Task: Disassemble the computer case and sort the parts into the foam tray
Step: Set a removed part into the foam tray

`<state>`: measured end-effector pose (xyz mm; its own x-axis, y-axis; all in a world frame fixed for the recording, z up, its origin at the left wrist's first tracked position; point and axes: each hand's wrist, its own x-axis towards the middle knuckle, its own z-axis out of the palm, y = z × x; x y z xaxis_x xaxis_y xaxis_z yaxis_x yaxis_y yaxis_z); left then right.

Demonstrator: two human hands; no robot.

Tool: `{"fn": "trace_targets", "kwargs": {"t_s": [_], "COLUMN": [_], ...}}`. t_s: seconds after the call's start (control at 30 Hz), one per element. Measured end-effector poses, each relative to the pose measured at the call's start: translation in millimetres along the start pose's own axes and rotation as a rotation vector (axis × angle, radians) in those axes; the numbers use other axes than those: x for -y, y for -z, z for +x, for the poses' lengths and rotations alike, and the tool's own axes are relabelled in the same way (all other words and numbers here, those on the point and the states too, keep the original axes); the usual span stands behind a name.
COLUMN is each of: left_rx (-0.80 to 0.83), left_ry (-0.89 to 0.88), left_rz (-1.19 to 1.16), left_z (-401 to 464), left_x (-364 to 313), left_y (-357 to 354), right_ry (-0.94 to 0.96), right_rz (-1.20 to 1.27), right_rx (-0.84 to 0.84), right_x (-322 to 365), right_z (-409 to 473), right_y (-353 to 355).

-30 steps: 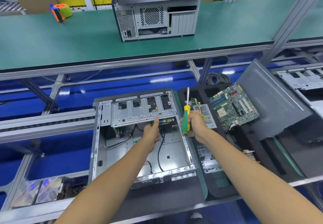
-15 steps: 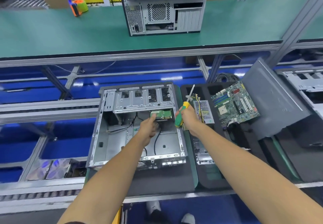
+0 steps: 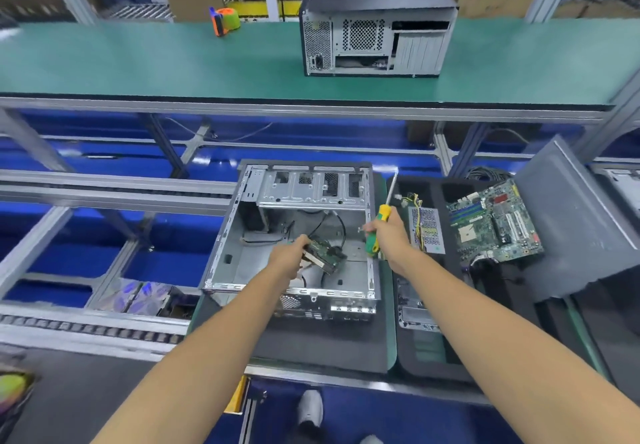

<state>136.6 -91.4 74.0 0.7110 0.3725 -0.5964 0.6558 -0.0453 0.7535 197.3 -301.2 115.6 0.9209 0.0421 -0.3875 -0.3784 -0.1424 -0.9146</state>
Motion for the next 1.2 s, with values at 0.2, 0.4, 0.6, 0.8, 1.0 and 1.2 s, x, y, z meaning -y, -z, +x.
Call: {"fn": "trace_targets", "kwargs": {"t_s": [0.2, 0.4, 0.6, 0.8, 1.0, 1.2], "left_rx": [0.07, 0.096, 0.079, 0.248, 0.438, 0.49], "left_ry": [-0.065, -0.246, -0.46, -0.425, -0.32, -0.403], "left_rz": [-0.009, 0.101, 0.24, 0.23, 0.297, 0.551], "left_z": [-27, -52, -69, -89, -112, -101], "left_x": [-32, -91, -140, -164, -157, -112], "left_y": [12, 18, -12, -74, -148, -211], "right_ry": [0.106, 0.293, 0.491, 0.58, 0.552, 0.271], "right_rz": [-0.105, -0.222, -0.291, -1.041, -1.225, -0.945], "right_rx": [0.038, 0.19, 0.172, -0.211, -0.371, -0.325], "right_x": [5, 29, 72, 87, 55, -7], "right_z": [-18, -36, -51, -59, -49, -42], "right_y": [-12, -11, 8, 63, 137, 207]}}
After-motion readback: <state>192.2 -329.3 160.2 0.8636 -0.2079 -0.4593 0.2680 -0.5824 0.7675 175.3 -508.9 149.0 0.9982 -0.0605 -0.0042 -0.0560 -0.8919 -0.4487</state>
